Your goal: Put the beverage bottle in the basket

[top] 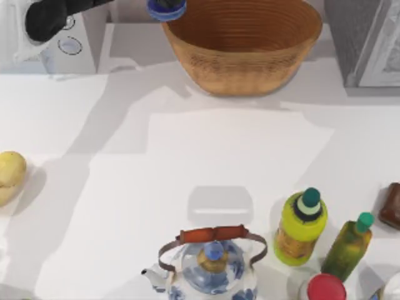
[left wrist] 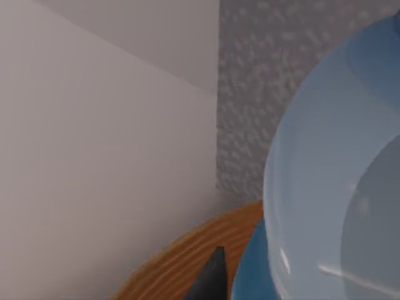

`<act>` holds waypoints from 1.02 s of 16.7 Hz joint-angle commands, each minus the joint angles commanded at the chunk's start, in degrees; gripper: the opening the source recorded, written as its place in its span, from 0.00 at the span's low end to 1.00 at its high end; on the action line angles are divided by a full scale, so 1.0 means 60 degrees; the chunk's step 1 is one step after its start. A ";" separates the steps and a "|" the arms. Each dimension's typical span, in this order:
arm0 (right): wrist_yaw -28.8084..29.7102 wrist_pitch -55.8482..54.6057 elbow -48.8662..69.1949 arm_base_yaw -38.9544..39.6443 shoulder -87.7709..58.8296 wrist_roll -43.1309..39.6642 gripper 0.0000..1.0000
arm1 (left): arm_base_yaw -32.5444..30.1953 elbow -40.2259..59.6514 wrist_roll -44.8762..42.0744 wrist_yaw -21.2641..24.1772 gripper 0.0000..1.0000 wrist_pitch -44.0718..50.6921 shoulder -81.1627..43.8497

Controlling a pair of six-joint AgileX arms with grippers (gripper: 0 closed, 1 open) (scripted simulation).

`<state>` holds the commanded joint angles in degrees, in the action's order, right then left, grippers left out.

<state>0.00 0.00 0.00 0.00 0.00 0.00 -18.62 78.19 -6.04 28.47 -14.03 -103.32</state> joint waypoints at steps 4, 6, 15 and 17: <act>0.0000 0.0000 0.0000 0.0000 0.0000 0.0000 1.00 | -0.0583 0.2593 0.0015 -0.0632 0.00 0.1174 -0.1572; 0.0000 0.0000 0.0000 0.0000 0.0000 0.0000 1.00 | -0.0821 0.3654 0.0025 -0.0886 0.00 0.1646 -0.2197; 0.0000 0.0000 0.0000 0.0000 0.0000 0.0000 1.00 | -0.1183 0.5301 0.0032 -0.1254 0.00 0.2337 -0.3133; 0.0000 0.0000 0.0000 0.0000 0.0000 0.0000 1.00 | -0.1129 0.5265 0.0016 -0.1244 0.00 0.2322 -0.3093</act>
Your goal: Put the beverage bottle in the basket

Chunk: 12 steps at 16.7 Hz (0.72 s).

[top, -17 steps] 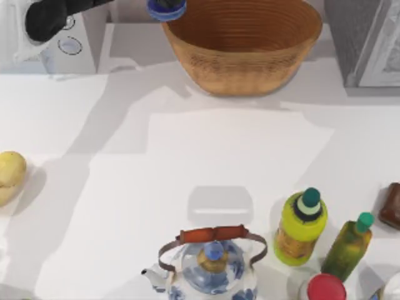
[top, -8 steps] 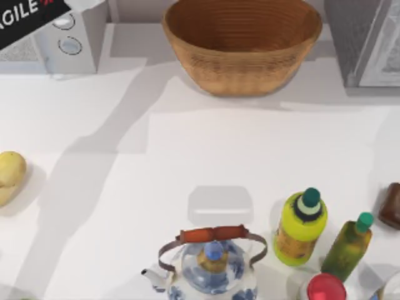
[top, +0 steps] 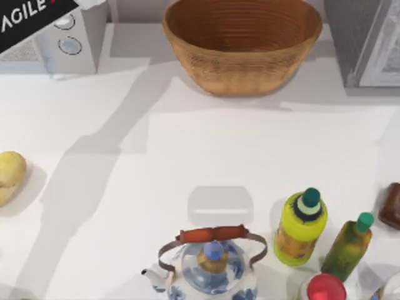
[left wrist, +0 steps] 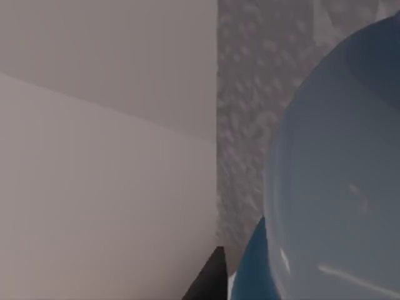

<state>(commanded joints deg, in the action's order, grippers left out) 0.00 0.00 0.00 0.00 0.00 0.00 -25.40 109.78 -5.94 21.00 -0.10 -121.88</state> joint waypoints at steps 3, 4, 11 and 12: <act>0.0000 0.0000 0.0000 0.0000 0.0000 0.0000 1.00 | -0.0049 0.0214 0.0003 -0.0014 0.00 -0.0026 -0.0241; 0.0000 0.0000 0.0000 0.0000 0.0000 0.0000 1.00 | -0.0070 0.0325 0.0009 -0.0031 0.00 -0.0042 -0.0368; 0.0000 0.0000 0.0000 0.0000 0.0000 0.0000 1.00 | -0.0211 0.1085 0.0050 -0.0145 0.00 -0.0154 -0.1225; 0.0000 0.0000 0.0000 0.0000 0.0000 0.0000 1.00 | -0.0226 0.1190 0.0060 -0.0166 0.00 -0.0167 -0.1352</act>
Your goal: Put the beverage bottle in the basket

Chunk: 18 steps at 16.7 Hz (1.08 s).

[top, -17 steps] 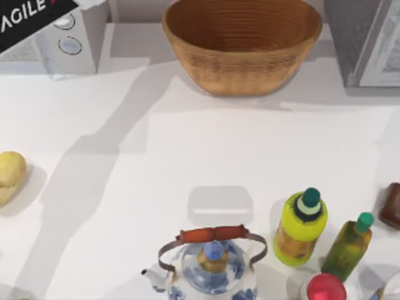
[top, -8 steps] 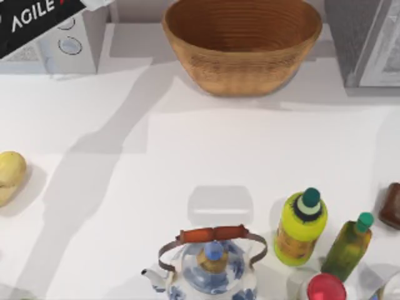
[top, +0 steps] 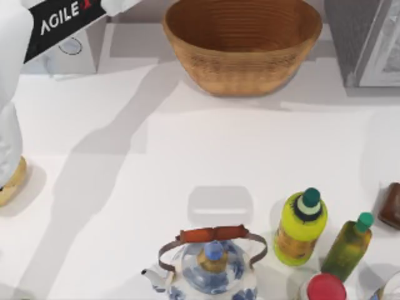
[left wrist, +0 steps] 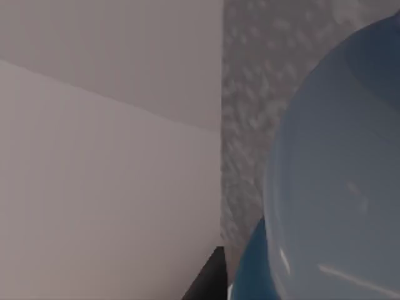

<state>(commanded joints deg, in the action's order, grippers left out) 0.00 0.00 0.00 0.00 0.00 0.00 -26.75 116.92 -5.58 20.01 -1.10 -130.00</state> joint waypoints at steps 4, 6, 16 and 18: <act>0.0000 0.0000 0.0000 0.0000 0.0000 0.0000 1.00 | -0.0081 0.0431 0.0023 -0.0065 0.00 -0.0060 -0.0495; 0.0000 0.0000 0.0000 0.0000 0.0000 0.0000 1.00 | -0.0121 0.0648 0.0037 -0.0103 0.00 -0.0094 -0.0744; 0.0000 0.0000 0.0000 0.0000 0.0000 0.0000 1.00 | -0.0135 0.0711 0.0040 -0.0115 0.38 -0.0106 -0.0810; 0.0000 0.0000 0.0000 0.0000 0.0000 0.0000 1.00 | -0.0135 0.0711 0.0040 -0.0115 0.53 -0.0106 -0.0810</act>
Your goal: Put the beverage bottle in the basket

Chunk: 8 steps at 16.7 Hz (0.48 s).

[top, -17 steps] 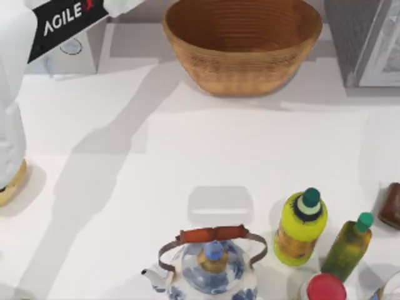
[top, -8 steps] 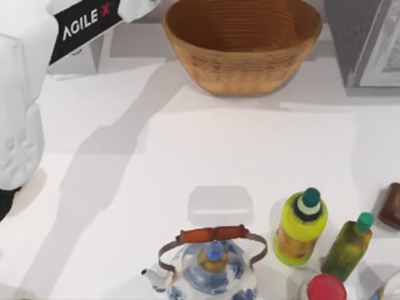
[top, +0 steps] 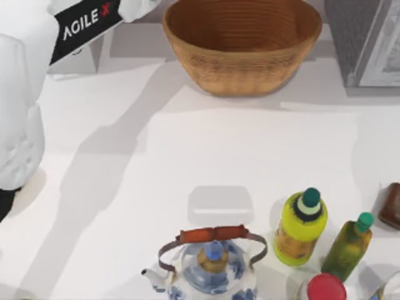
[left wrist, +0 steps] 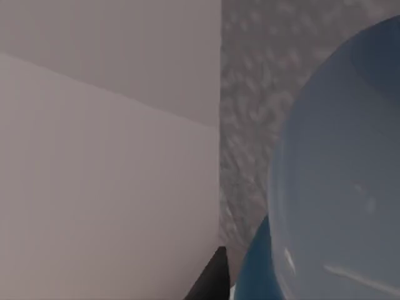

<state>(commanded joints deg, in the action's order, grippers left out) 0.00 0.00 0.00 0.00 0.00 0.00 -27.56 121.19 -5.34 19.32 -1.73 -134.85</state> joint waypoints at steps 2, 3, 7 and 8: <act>0.0000 0.0000 0.0000 0.0000 0.0000 0.0000 1.00 | 0.0000 0.0000 0.0000 0.0000 0.68 0.0000 0.0000; 0.0000 0.0000 0.0000 0.0000 0.0000 0.0000 1.00 | 0.0000 0.0000 0.0000 0.0000 0.75 0.0000 0.0000; 0.0000 0.0000 0.0000 0.0000 0.0000 0.0000 1.00 | 0.0000 0.0000 0.0000 0.0000 1.00 0.0000 0.0000; 0.0000 0.0000 0.0000 0.0000 0.0000 0.0000 1.00 | 0.0000 0.0000 0.0000 0.0000 1.00 0.0000 0.0000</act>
<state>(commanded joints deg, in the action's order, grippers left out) 0.00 0.00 0.00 0.00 0.00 0.00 -27.56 121.19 -5.34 19.32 -1.73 -134.85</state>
